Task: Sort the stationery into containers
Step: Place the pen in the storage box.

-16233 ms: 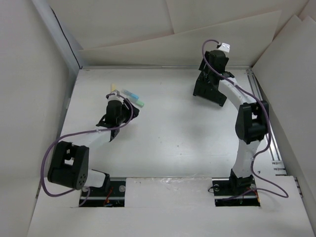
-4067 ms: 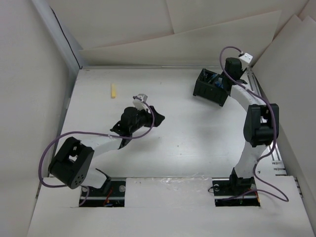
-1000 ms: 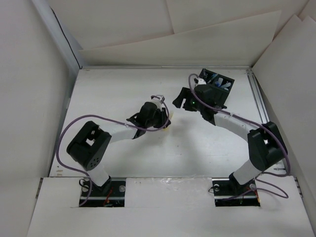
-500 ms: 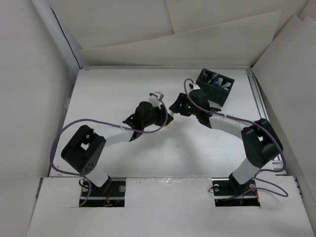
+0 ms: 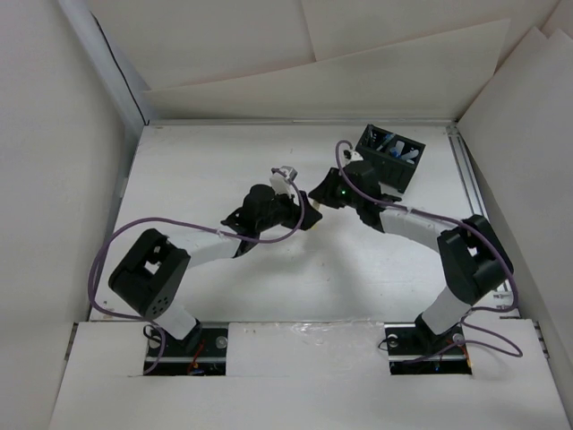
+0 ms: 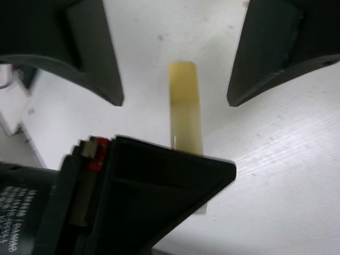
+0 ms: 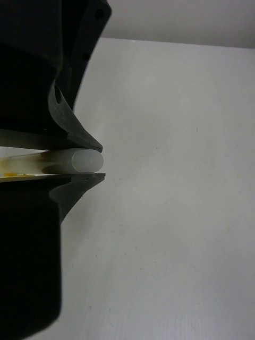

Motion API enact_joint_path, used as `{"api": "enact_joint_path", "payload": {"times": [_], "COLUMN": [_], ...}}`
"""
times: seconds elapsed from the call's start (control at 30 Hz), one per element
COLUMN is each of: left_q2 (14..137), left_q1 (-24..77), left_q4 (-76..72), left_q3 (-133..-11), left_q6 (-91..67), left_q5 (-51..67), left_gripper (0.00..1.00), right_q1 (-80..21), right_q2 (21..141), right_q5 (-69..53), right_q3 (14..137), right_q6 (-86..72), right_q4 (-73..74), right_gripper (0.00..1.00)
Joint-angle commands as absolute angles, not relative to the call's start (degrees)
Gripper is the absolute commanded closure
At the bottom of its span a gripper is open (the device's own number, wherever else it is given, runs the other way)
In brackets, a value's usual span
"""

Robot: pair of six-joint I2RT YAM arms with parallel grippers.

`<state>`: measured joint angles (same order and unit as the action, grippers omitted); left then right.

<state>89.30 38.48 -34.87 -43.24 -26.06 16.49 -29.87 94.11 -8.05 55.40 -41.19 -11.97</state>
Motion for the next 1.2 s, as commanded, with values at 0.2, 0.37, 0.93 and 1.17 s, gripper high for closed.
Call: {"api": "enact_joint_path", "payload": {"times": [0.2, 0.37, 0.93, 1.17], "left_q2": [74.8, 68.5, 66.1, 63.7], "left_q1": [38.3, 38.3, 38.3, 38.3], "left_q4": [-40.1, -38.7, -43.7, -43.7], "left_q3": [-37.4, -35.4, -31.7, -30.6], "left_q6": [-25.5, -26.1, -30.0, -30.0], "left_q5": [15.3, 13.8, 21.0, 18.2], "left_gripper": [0.0, 0.0, 0.0, 0.0], "right_q1": [-16.7, -7.2, -1.2, -4.7], "right_q2": [87.9, 84.8, 102.0, 107.8], "right_q5": [0.7, 7.4, 31.2, 35.8], "right_q3": [60.7, 67.1, 85.3, 87.9], "right_q6": [-36.7, -33.2, -20.6, -19.5], "right_q4": [-10.0, -6.4, -1.7, -0.4], "right_gripper": [1.0, 1.0, 1.0, 1.0]}}
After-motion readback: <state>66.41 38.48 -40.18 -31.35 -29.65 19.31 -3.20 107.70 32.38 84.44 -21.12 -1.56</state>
